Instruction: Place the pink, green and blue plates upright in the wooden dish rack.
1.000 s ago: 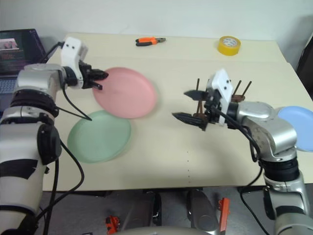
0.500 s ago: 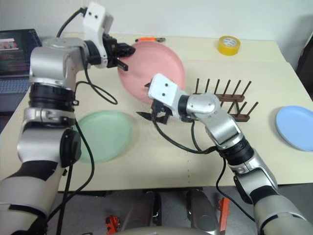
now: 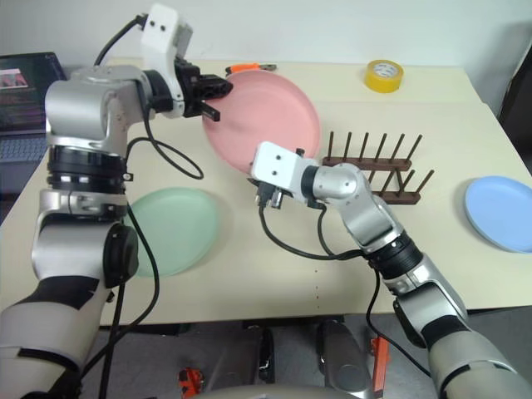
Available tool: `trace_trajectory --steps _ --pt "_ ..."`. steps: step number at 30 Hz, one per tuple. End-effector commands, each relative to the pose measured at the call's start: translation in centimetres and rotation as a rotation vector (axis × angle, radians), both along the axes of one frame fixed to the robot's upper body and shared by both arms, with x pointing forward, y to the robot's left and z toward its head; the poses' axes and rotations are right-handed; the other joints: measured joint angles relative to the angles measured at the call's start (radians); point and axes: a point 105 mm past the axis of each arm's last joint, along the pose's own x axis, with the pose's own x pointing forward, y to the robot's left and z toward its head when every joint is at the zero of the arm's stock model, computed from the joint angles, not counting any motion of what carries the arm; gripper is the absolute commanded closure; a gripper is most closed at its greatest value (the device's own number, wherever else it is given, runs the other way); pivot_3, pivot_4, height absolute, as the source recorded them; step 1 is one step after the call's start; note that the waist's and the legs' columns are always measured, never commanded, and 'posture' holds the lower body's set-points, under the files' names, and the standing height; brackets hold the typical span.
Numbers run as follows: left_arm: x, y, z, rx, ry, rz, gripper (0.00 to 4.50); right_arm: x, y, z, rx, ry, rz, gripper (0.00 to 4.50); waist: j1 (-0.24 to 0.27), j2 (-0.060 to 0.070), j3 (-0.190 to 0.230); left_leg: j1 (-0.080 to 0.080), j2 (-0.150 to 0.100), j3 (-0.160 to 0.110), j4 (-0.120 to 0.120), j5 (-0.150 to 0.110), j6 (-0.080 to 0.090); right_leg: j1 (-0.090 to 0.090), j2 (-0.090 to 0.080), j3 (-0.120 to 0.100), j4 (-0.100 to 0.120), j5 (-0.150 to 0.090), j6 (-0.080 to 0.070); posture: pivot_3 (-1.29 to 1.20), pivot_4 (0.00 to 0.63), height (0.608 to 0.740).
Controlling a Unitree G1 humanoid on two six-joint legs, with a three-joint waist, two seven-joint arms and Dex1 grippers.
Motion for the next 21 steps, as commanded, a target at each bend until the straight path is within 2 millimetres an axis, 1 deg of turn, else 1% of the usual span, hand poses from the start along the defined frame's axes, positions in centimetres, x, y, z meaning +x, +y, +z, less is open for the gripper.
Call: trace_trajectory --steps 1,6,9,11,14,19,21 --pt "-0.5 -0.9 1.7 0.011 -0.074 -0.038 4.5 -0.6 0.3 2.7 0.087 -0.066 0.04 4.46 0.0 0.0 0.0 0.0 0.0 0.0 0.0 0.0 0.0 0.0 0.0 0.0 0.0 0.0 0.0 0.0 0.15 0.74" --pt "-0.7 -1.0 2.0 0.005 -0.08 -0.055 4.5 -0.9 0.4 3.4 0.13 -0.066 0.059 4.46 0.0 0.0 0.0 0.0 0.0 0.0 0.0 0.0 0.0 0.0 0.0 0.0 0.0 0.0 0.0 0.0 0.15 0.74" --pt "-0.8 -0.7 2.1 0.013 -0.085 -0.046 4.5 -1.0 0.2 3.4 0.131 -0.06 0.064 4.46 0.0 0.0 0.0 0.0 0.0 0.0 0.0 0.0 0.0 0.0 0.0 0.0 0.0 0.0 0.0 0.0 0.15 0.74" --pt "-1.0 -0.7 2.5 0.006 -0.103 -0.059 4.5 -1.1 0.1 3.5 0.133 -0.055 0.066 4.46 0.0 0.0 0.0 0.0 0.0 0.0 0.0 0.0 0.0 0.0 0.0 0.0 0.0 0.0 0.0 0.0 0.15 0.74" --pt "-1.3 -0.2 3.4 -0.019 -0.124 -0.046 3.81 -1.1 0.0 3.7 0.14 -0.051 0.067 4.5 0.0 0.0 0.0 0.0 0.0 0.0 0.0 0.0 0.0 0.0 0.0 0.0 0.0 0.0 0.0 0.0 0.15 0.74" --pt "-2.3 0.8 5.2 -0.066 -0.165 -0.043 2.08 -1.2 -0.1 4.0 0.148 -0.054 0.075 4.5 -0.001 0.0 0.0 0.0 0.0 0.0 0.0 0.0 0.0 -0.001 0.0 0.0 0.0 0.0 0.0 0.0 0.15 0.74" --pt "-2.4 2.3 6.3 -0.028 -0.224 0.026 1.38 -1.3 -0.1 4.1 0.151 -0.055 0.076 4.5 -0.003 0.0 0.0 0.0 0.0 0.0 0.0 0.0 0.0 -0.001 0.0 0.0 0.001 0.0 0.0 0.0 0.15 0.74"
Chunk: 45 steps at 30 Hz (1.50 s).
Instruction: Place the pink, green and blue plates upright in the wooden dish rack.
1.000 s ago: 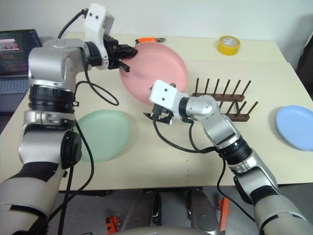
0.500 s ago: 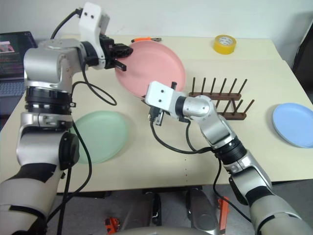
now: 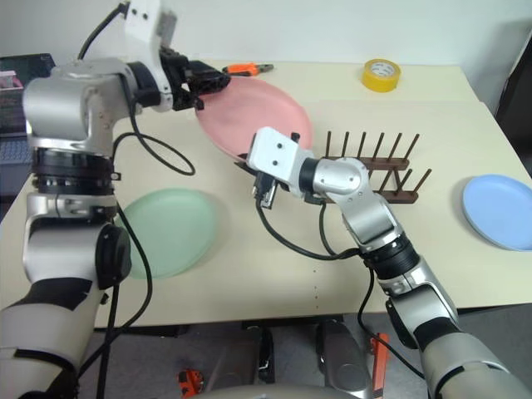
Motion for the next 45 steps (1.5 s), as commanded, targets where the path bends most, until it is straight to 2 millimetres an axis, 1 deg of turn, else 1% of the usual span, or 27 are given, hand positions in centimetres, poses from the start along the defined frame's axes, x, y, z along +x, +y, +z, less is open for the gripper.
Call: trace_trajectory --steps 1,2,3,4,5,6,7,9,10,11,14,15,18,19,21,22,24,27,28,30,32,34,37,43,45 --pt "-1.4 2.1 4.5 -0.004 -0.167 0.071 1.38 -0.7 0.0 2.3 0.063 -0.058 0.021 4.5 -0.002 0.0 0.0 0.0 0.0 0.0 0.0 0.0 0.0 0.0 0.0 0.0 0.0 0.0 0.0 0.0 0.15 0.74" --pt "-2.5 2.9 6.2 -0.048 -0.218 0.06 1.38 -0.7 0.1 2.8 0.089 -0.05 0.024 4.5 -0.002 0.0 0.0 0.0 0.0 0.0 0.0 0.0 0.0 0.0 0.0 0.0 0.0 0.0 0.0 0.0 0.15 0.74" --pt "-4.0 3.6 8.2 -0.117 -0.28 0.02 1.38 -0.8 0.2 3.4 0.126 -0.039 0.027 4.5 -0.003 0.0 0.0 0.0 0.0 0.0 0.0 0.0 0.0 0.0 0.0 0.0 0.0 0.0 0.0 0.0 0.15 0.74" --pt "-6.0 4.4 10.1 -0.196 -0.358 -0.043 1.38 -0.8 0.1 4.1 0.171 -0.02 0.03 4.5 -0.006 -0.001 0.001 0.0 0.001 0.0 0.0 0.0 -0.001 -0.001 0.0 0.0 0.001 0.0 0.0 0.0 0.15 0.74" --pt "-7.4 5.0 11.2 -0.242 -0.412 -0.085 1.38 -0.8 0.0 4.6 0.2 -0.006 0.032 4.5 -0.009 -0.002 0.001 -0.002 0.002 0.0 0.0 0.001 -0.002 -0.003 0.0 0.0 0.001 0.001 -0.001 0.0 0.15 0.74" --pt "-8.5 5.8 11.5 -0.26 -0.462 -0.109 1.38 -0.7 -0.2 5.3 0.257 0.022 0.033 4.5 -0.01 -0.002 0.001 -0.003 0.003 0.0 -0.001 0.001 -0.003 -0.005 0.0 0.0 0.0 0.001 -0.002 0.0 0.15 0.74" --pt "-9.4 6.2 11.3 -0.265 -0.492 -0.129 1.38 -0.5 -0.5 6.0 0.308 0.047 0.033 4.5 -0.011 -0.001 0.001 -0.003 0.003 0.0 -0.001 0.002 -0.003 -0.005 0.0 0.0 0.001 0.001 -0.002 0.0 0.15 0.74" --pt "-11.4 6.2 10.0 -0.274 -0.515 -0.236 1.38 0.1 -1.6 7.5 0.419 0.107 0.024 4.5 -0.007 -0.001 0.001 -0.002 0.002 -0.002 -0.002 0.002 -0.004 -0.004 -0.001 0.001 0.001 0.001 -0.003 0.0 0.15 0.74" --pt "-12.1 6.0 9.6 -0.277 -0.516 -0.276 1.38 0.3 -2.0 7.9 0.447 0.122 0.02 4.5 -0.003 -0.001 0.0 -0.002 0.002 -0.002 -0.003 0.003 -0.005 -0.003 -0.001 0.001 0.001 0.001 -0.003 0.0 0.15 0.74" --pt "-12.8 5.7 8.4 -0.284 -0.502 -0.324 1.38 0.8 -3.0 8.9 0.506 0.145 0.008 4.5 0.002 -0.001 0.0 -0.001 0.002 -0.002 -0.003 0.004 -0.007 -0.002 -0.001 0.0 0.002 0.001 -0.003 0.0 0.15 0.74" --pt "-14.4 3.7 4.0 -0.241 -0.411 -0.456 1.38 1.7 -6.1 11.9 0.638 0.169 -0.024 4.5 0.015 -0.002 0.0 -0.001 0.002 -0.005 0.0 0.006 -0.009 0.001 -0.002 -0.002 0.0 0.002 -0.005 0.0 0.15 0.74" --pt "-14.7 3.4 3.2 -0.228 -0.398 -0.476 1.38 1.8 -6.6 12.3 0.65 0.169 -0.029 4.5 0.017 -0.002 0.0 -0.001 0.002 -0.005 0.0 0.006 -0.008 0.001 -0.002 -0.002 -0.001 0.003 -0.006 0.0 0.15 0.74" --pt "-13.8 1.2 -0.7 -0.143 -0.288 -0.461 1.38 2.1 -11.1 16.1 0.788 0.182 -0.074 4.5 0.028 -0.003 0.0 -0.001 0.001 -0.004 0.0 0.009 -0.006 0.002 -0.003 -0.002 -0.002 0.005 -0.009 0.0 0.15 0.74" --pt "-13.5 0.4 -1.7 -0.125 -0.259 -0.462 1.38 2.1 -12.6 16.9 0.825 0.19 -0.094 4.5 0.031 -0.003 0.0 -0.001 0.0 -0.003 0.0 0.01 -0.005 0.002 -0.004 -0.001 -0.003 0.006 -0.01 0.0 0.15 0.74" --pt "-13.2 -0.9 -3.3 -0.086 -0.222 -0.477 1.38 2.3 -15.1 17.6 0.874 0.221 -0.138 4.5 0.035 -0.003 0.0 -0.001 0.0 -0.002 -0.001 0.012 -0.003 0.002 -0.004 -0.001 -0.003 0.006 -0.012 0.0 0.15 0.74" --pt "-13.1 -1.6 -3.9 -0.083 -0.201 -0.486 1.38 2.4 -16.3 17.6 0.888 0.235 -0.163 4.5 0.035 -0.003 0.0 -0.001 0.0 -0.002 -0.001 0.012 -0.002 0.002 -0.004 -0.001 -0.003 0.006 -0.012 0.0 0.15 0.74" --pt "-12.8 -2.8 -5.8 0.0 -0.165 -0.499 1.38 2.8 -18.9 17.3 0.907 0.265 -0.238 4.5 0.031 -0.003 0.0 0.0 0.001 -0.001 -0.001 0.012 -0.002 0.002 -0.004 -0.001 -0.003 0.005 -0.011 0.0 0.15 0.74" --pt "-12.9 -4.2 -7.4 0.056 -0.129 -0.546 1.38 3.3 -22.5 16.4 0.951 0.332 -0.332 4.5 0.025 -0.003 0.0 0.001 0.001 0.0 -0.003 0.012 -0.002 0.002 -0.002 0.001 -0.003 0.005 -0.01 0.0 0.15 0.74" --pt "-12.9 -4.6 -7.8 0.073 -0.123 -0.556 1.38 3.2 -23.3 16.0 0.965 0.363 -0.339 4.5 0.023 -0.003 0.0 0.001 0.001 0.0 -0.003 0.012 -0.002 0.002 -0.001 0.001 -0.003 0.004 -0.006 0.0 0.15 0.74" --pt "-12.6 -5.1 -8.8 0.131 -0.109 -0.566 1.38 3.2 -24.5 15.1 0.99 0.44 -0.344 4.5 0.018 -0.002 0.001 0.001 0.002 0.001 -0.005 0.012 -0.002 0.001 0.0 0.002 -0.003 0.005 -0.005 0.0 0.15 0.74" --pt "-12.5 -5.5 -9.7 0.17 -0.098 -0.578 1.38 3.2 -25.2 14.2 1.015 0.504 -0.345 4.5 0.016 -0.002 0.001 0.001 0.003 0.0 -0.006 0.012 -0.002 0.0 0.002 0.001 -0.003 0.004 -0.006 0.0 0.15 0.74" --pt "-12.4 -5.8 -10.3 0.196 -0.094 -0.587 1.38 2.9 -25.7 13.7 1.051 0.55 -0.316 4.5 0.014 -0.002 0.001 0.001 0.004 -0.001 -0.006 0.012 -0.001 0.0 0.002 0.001 -0.002 0.004 -0.006 0.0 0.15 0.74" --pt "-12.4 -6.1 -10.6 0.192 -0.087 -0.595 1.38 2.4 -25.9 13.1 1.081 0.596 -0.271 4.5 0.01 -0.001 0.002 0.001 0.004 -0.001 -0.006 0.012 -0.001 0.0 0.003 0.001 -0.002 0.004 -0.006 0.0 0.15 0.74" --pt "-12.7 -5.8 -10.8 0.195 -0.073 -0.593 1.38 2.5 -26.5 11.3 1.108 0.637 -0.321 4.5 0.008 0.0 0.002 0.0 0.003 0.0 -0.005 0.012 -0.001 0.001 0.003 0.001 -0.003 0.004 -0.004 0.0 0.15 0.74" --pt "-12.7 -5.7 -10.9 0.197 -0.067 -0.589 1.38 2.5 -27.0 10.9 1.151 0.658 -0.318 4.5 0.006 0.0 0.002 0.0 0.002 0.0 -0.005 0.012 -0.001 0.001 0.003 0.001 -0.004 0.004 -0.003 0.0 0.15 0.74"
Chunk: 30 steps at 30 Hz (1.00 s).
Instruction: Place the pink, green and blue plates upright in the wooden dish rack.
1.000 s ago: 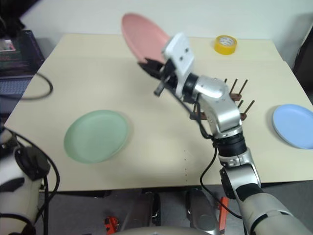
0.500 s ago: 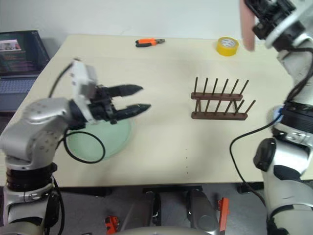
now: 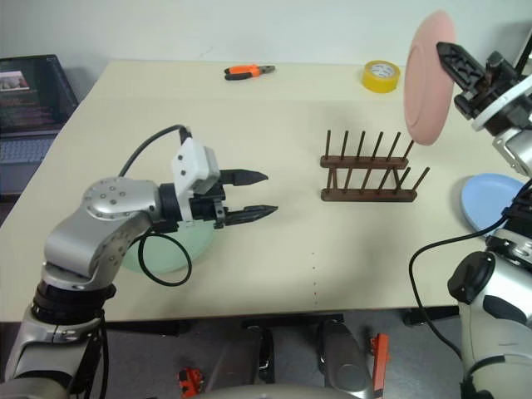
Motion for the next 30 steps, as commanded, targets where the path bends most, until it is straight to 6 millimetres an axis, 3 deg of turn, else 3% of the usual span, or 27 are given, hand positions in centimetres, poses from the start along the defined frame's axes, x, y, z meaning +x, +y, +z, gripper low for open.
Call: trace_trajectory --steps 1,15,30 --pt "-0.3 0.3 0.5 0.007 -0.029 0.0 1.38 -0.9 -1.2 1.3 0.079 -0.062 -0.013 4.5 -0.001 0.0 0.0 0.0 0.0 0.0 0.0 0.0 0.0 0.0 0.0 0.0 0.0 0.0 0.0 0.0 0.15 0.74" --pt "0.7 1.9 0.4 0.039 -0.032 0.064 1.38 -1.2 -3.4 -1.0 0.232 0.0 -0.042 4.5 -0.003 0.001 0.0 -0.001 0.0 0.0 0.0 0.0 0.0 0.0 0.001 0.0 -0.002 0.001 0.001 0.0 0.15 0.74" --pt "0.7 2.0 0.2 0.056 -0.032 0.072 1.38 -0.8 -3.1 -4.8 0.146 0.102 -0.068 4.5 -0.004 0.001 0.001 -0.002 0.0 0.0 0.0 0.0 0.0 0.0 0.001 0.0 -0.003 0.001 0.002 0.0 0.15 0.74"
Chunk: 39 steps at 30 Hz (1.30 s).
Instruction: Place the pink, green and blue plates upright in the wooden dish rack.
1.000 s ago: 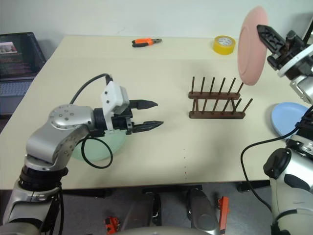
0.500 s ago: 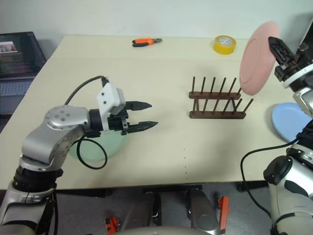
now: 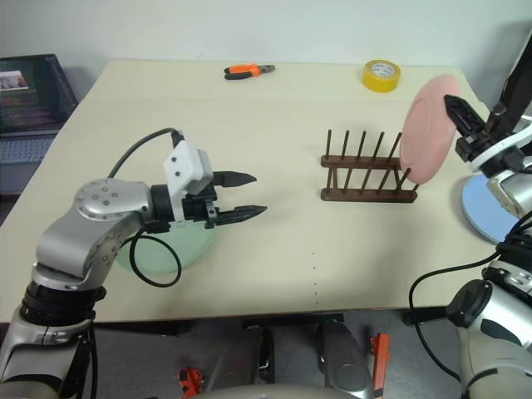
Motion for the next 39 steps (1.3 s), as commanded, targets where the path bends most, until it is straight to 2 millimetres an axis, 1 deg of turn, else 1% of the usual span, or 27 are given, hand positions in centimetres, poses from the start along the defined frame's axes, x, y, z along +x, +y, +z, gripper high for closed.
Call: trace_trajectory --steps 1,4,7,11,12,13,16,18,20,21,22,24,26,27,29,30,32,33,34,36,39 --pt "0.0 0.3 0.8 0.007 -0.04 0.007 1.38 -0.2 -0.3 1.0 -0.055 -0.047 -0.03 4.5 0.0 0.0 0.0 0.0 0.0 0.0 0.0 0.0 0.0 0.0 0.0 0.0 0.0 0.0 0.0 0.0 0.15 0.74" --pt "0.0 0.4 0.8 0.009 -0.04 0.007 1.38 -0.1 -0.1 0.9 -0.056 -0.057 -0.024 4.5 -0.001 0.0 0.0 0.0 0.0 0.0 0.0 0.0 0.0 0.0 0.0 0.0 0.0 0.0 0.0 0.0 0.15 0.74" --pt "0.0 0.4 0.8 0.011 -0.043 0.013 1.35 -0.1 0.2 1.4 -0.043 -0.086 -0.004 3.74 -0.001 0.0 0.0 0.0 0.0 0.0 0.0 0.0 0.0 0.0 0.0 0.0 0.0 0.0 0.0 0.0 0.15 0.74" --pt "0.3 0.6 1.5 -0.002 -0.067 0.036 1.35 0.0 0.2 1.8 -0.05 -0.111 -0.011 2.36 -0.001 0.0 0.0 0.0 0.0 0.0 0.0 0.0 0.0 0.0 0.0 0.0 -0.001 0.0 0.0 0.0 0.15 0.74" --pt "0.4 0.6 1.6 -0.006 -0.07 0.039 1.35 0.0 0.2 1.9 -0.051 -0.114 -0.012 2.07 -0.001 0.0 0.0 0.0 0.0 0.0 0.0 0.0 0.0 0.0 0.0 0.0 -0.001 0.0 0.0 0.0 0.15 0.74" --pt "0.4 0.6 1.7 -0.007 -0.072 0.041 1.35 0.0 0.3 2.0 -0.053 -0.119 -0.011 1.66 -0.001 0.0 0.0 0.0 0.0 0.0 0.0 0.0 0.0 0.0 0.0 0.0 -0.001 0.0 0.0 0.0 0.15 0.74" --pt "0.6 1.0 2.0 -0.007 -0.078 0.054 1.35 -0.1 0.4 2.3 -0.077 -0.133 -0.013 0.6 -0.001 0.0 0.0 0.0 0.0 0.0 0.0 0.0 0.0 0.0 0.0 0.0 -0.001 0.0 0.0 0.0 0.15 0.74" --pt "0.9 1.6 2.2 0.0 -0.087 0.072 1.35 -0.4 0.4 2.9 -0.113 -0.156 -0.017 0.03 -0.001 0.0 0.0 0.0 0.0 0.0 0.0 0.0 0.0 0.0 0.0 0.0 -0.001 0.0 0.0 0.0 0.15 0.74" --pt "1.3 2.6 2.7 0.0 -0.099 0.107 1.35 -0.8 0.1 4.2 -0.165 -0.199 -0.031 0.03 -0.001 0.001 0.0 0.0 0.0 0.0 0.0 0.0 0.0 0.0 0.0 0.0 -0.001 0.0 0.0 0.0 0.15 0.74" --pt "1.7 3.5 3.1 0.004 -0.107 0.14 1.35 -1.2 0.0 5.4 -0.222 -0.236 -0.052 0.03 -0.001 0.002 0.001 0.0 0.0 0.0 0.0 0.0 0.0 0.0 0.0 0.0 -0.001 0.0 0.0 0.0 0.15 0.74" --pt "1.9 4.1 3.3 0.007 -0.112 0.161 1.35 -1.4 -0.1 6.1 -0.263 -0.259 -0.065 0.03 -0.001 0.003 0.002 0.0 0.0 0.0 0.0 0.0 0.0 0.0 0.0 0.0 -0.001 0.0 0.0 0.0 0.15 0.74" --pt "2.5 6.4 4.1 0.016 -0.127 0.244 1.35 -2.2 0.1 8.2 -0.393 -0.327 -0.084 0.03 -0.001 0.005 0.003 -0.001 0.0 0.001 0.0 0.0 0.0 -0.001 0.0 0.0 -0.001 0.0 0.0 0.0 0.15 0.74" --pt "2.9 9.5 5.3 0.019 -0.138 0.347 1.35 -3.6 1.0 10.5 -0.559 -0.41 -0.077 0.03 -0.002 0.007 0.004 -0.001 0.0 0.001 -0.001 0.0 0.0 -0.003 0.0 0.0 -0.001 0.0 0.0 0.0 0.15 0.74" --pt "2.9 11.2 5.8 0.03 -0.141 0.401 1.35 -4.4 1.7 11.6 -0.631 -0.451 -0.052 0.03 -0.003 0.007 0.005 -0.002 0.0 0.001 -0.001 0.0 0.0 -0.004 0.0 0.0 -0.001 0.0 0.0 0.0 0.15 0.74" --pt "2.8 14.6 6.4 0.052 -0.13 0.505 1.35 -6.0 3.7 13.0 -0.738 -0.532 0.026 0.03 -0.005 0.007 0.005 -0.002 0.002 0.001 -0.003 0.0 0.0 -0.005 0.0 -0.001 -0.001 -0.001 -0.002 0.0 0.15 0.74" --pt "2.7 16.3 6.5 0.064 -0.115 0.56 1.35 -6.7 4.8 13.3 -0.768 -0.564 0.073 0.03 -0.006 0.007 0.005 -0.002 0.002 0.0 -0.004 0.0 0.0 -0.006 -0.001 -0.001 -0.001 -0.002 -0.003 0.0 0.15 0.74" --pt "2.5 19.5 6.2 0.084 -0.072 0.677 1.35 -7.6 7.4 13.1 -0.797 -0.618 0.186 0.03 -0.008 0.007 0.005 0.001 0.002 0.001 -0.009 0.0 0.0 -0.005 -0.001 -0.001 -0.002 -0.002 -0.004 0.0 0.15 0.74" --pt "2.4 20.7 5.8 0.083 -0.044 0.718 1.35 -7.8 8.9 12.6 -0.803 -0.631 0.244 0.03 -0.008 0.007 0.005 0.004 0.002 0.002 -0.012 0.0 0.0 -0.004 -0.001 -0.001 -0.003 -0.003 -0.004 0.0 0.15 0.74" --pt "2.3 21.5 5.5 0.078 -0.018 0.745 1.35 -7.9 10.0 12.0 -0.81 -0.637 0.289 0.03 -0.007 0.006 0.004 0.006 0.003 0.002 -0.014 0.0 0.0 -0.003 -0.001 -0.001 -0.003 -0.003 -0.005 0.0 0.15 0.74" --pt "2.2 22.2 4.7 0.063 0.032 0.776 1.35 -7.8 11.8 10.8 -0.807 -0.635 0.352 0.03 -0.005 0.006 0.005 0.007 0.004 0.002 -0.014 0.0 0.0 -0.002 -0.001 -0.001 -0.003 -0.003 -0.006 0.0 0.15 0.74" --pt "2.2 22.9 1.9 0.038 0.155 0.82 1.35 -7.0 14.3 8.3 -0.814 -0.593 0.426 0.03 -0.001 0.006 0.005 0.005 0.004 0.002 -0.014 0.0 0.0 -0.003 -0.002 -0.001 -0.004 -0.003 -0.006 0.0 0.15 0.74"
